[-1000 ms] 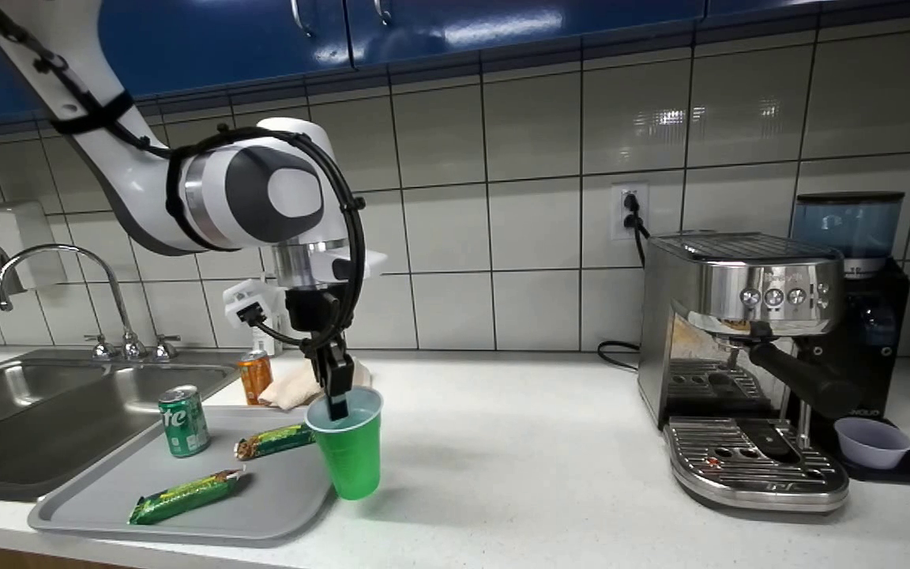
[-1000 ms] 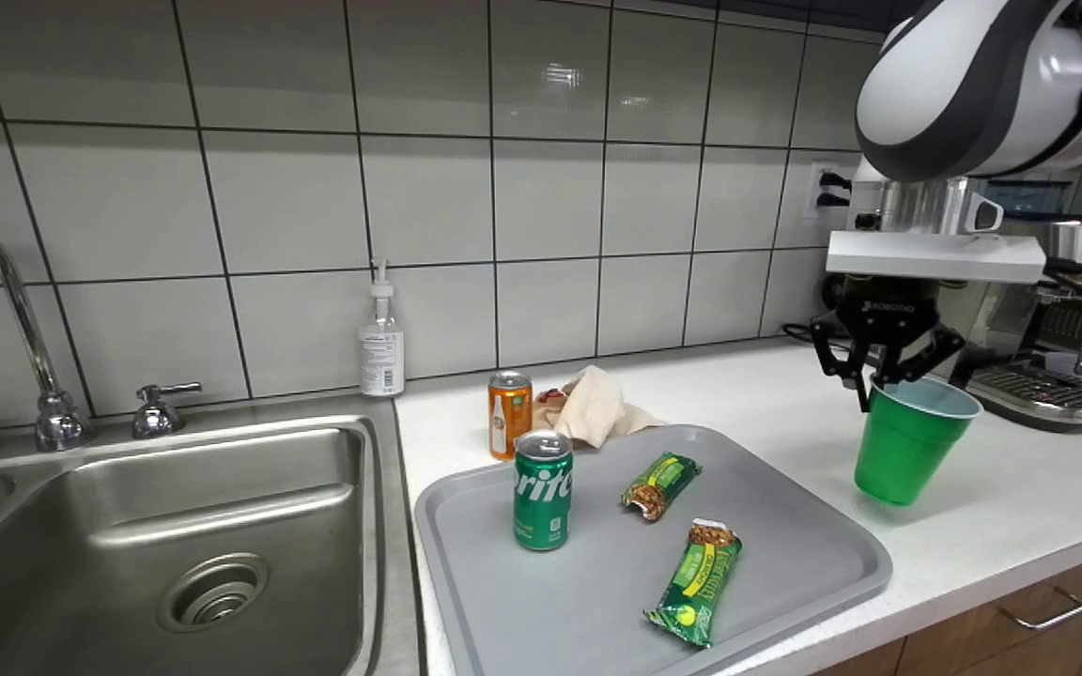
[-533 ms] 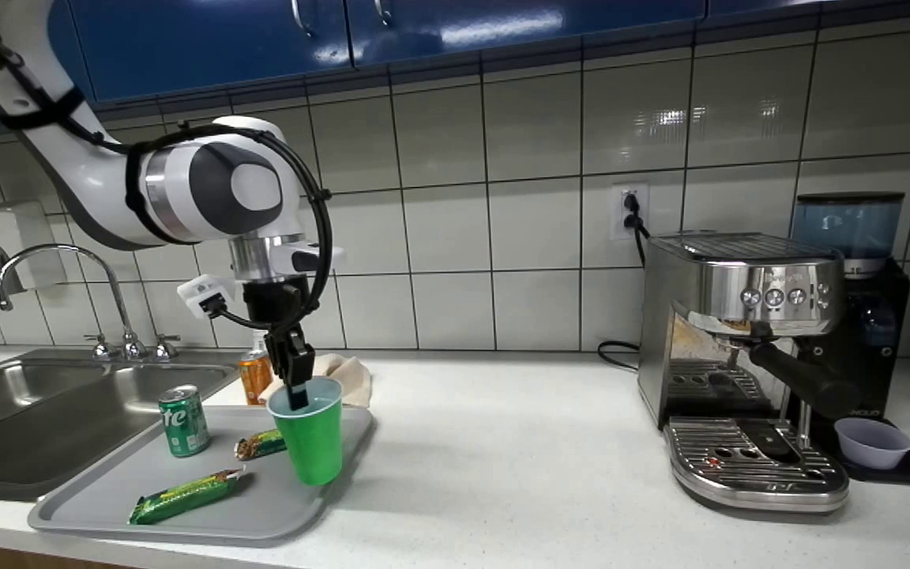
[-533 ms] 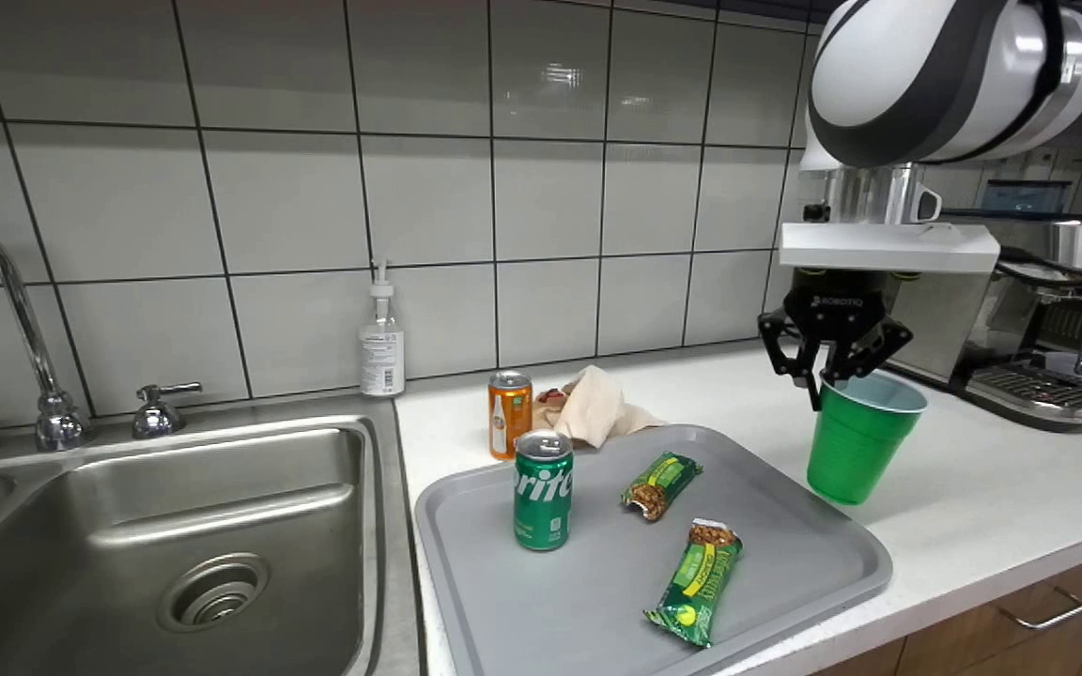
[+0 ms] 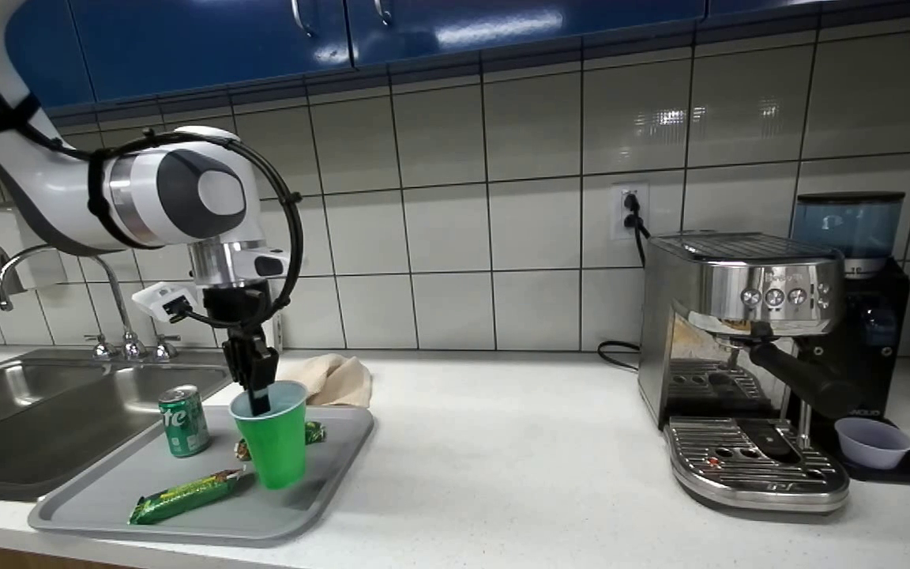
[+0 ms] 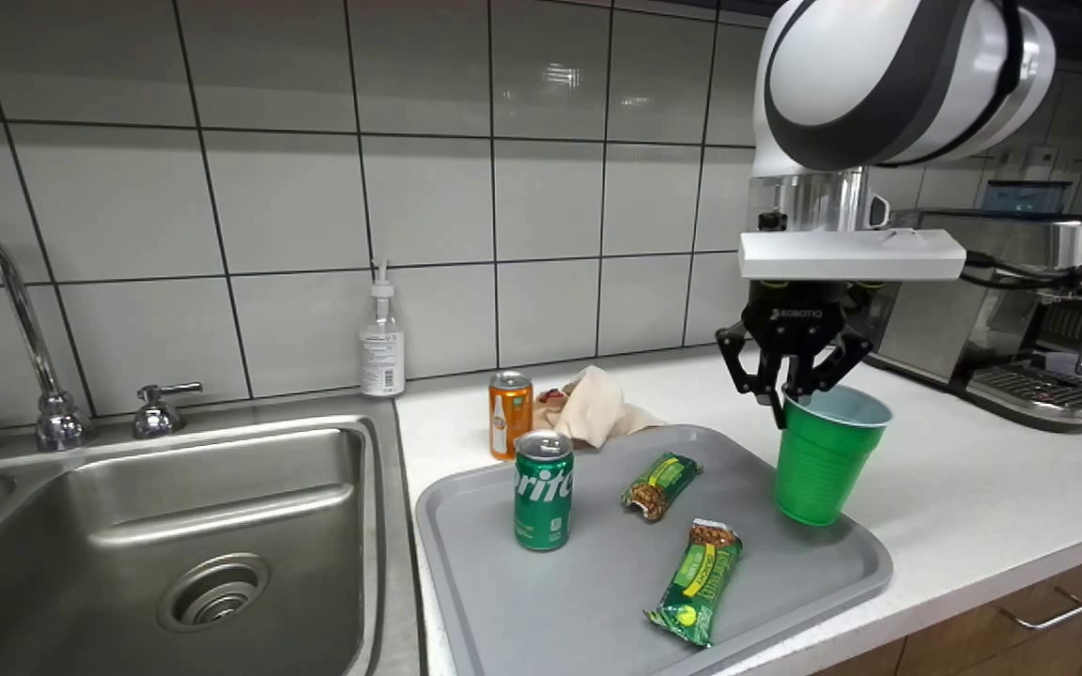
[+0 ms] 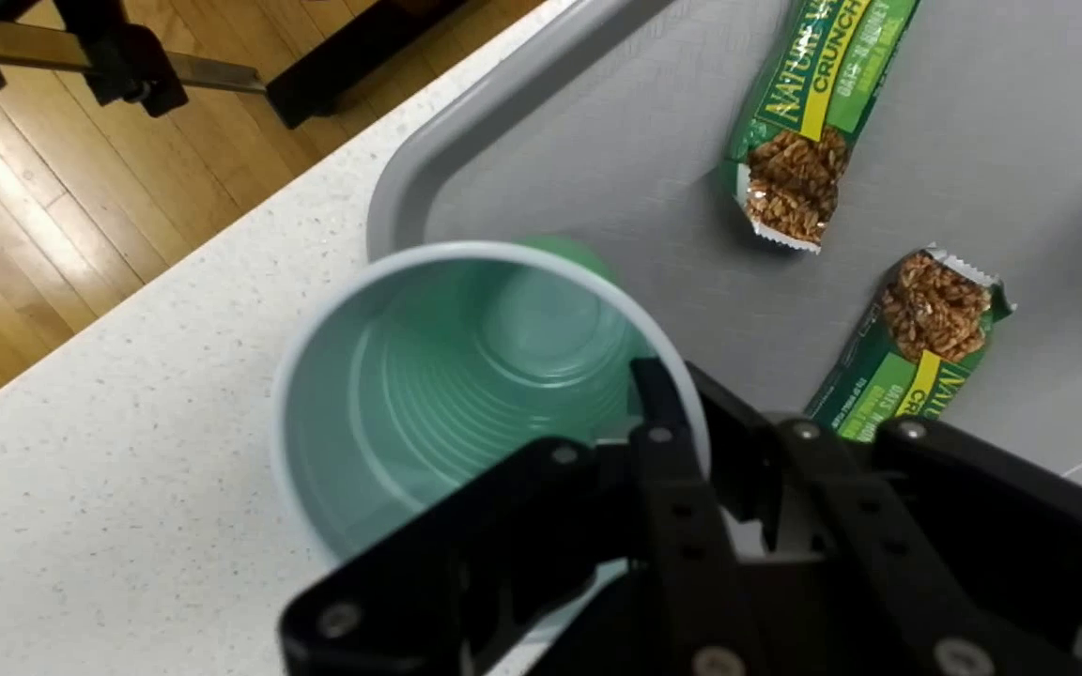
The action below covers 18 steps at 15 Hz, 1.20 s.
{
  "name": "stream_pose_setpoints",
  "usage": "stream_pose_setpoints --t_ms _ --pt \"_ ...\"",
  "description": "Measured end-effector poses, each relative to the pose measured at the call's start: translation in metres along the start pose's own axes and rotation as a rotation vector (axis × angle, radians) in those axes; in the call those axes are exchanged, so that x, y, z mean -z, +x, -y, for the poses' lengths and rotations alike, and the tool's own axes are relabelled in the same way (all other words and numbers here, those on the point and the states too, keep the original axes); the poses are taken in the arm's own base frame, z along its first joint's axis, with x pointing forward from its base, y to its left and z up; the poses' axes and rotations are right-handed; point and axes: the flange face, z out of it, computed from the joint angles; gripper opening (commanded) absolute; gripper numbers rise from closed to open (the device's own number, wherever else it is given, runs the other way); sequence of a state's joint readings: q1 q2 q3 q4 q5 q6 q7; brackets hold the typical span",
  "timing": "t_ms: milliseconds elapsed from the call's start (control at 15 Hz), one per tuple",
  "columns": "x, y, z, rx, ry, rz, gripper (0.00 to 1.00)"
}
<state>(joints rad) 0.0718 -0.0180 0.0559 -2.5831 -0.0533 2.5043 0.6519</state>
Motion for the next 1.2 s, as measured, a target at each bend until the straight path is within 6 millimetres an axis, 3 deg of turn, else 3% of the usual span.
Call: stream_pose_setpoints --t_ms 1067,1133,1200 --pt "-0.026 0.003 0.013 0.023 -0.033 0.04 0.03" --pt "-0.027 0.003 0.013 0.024 -0.034 0.041 0.31" --pt "-0.027 0.003 0.014 0.024 -0.035 0.042 0.32"
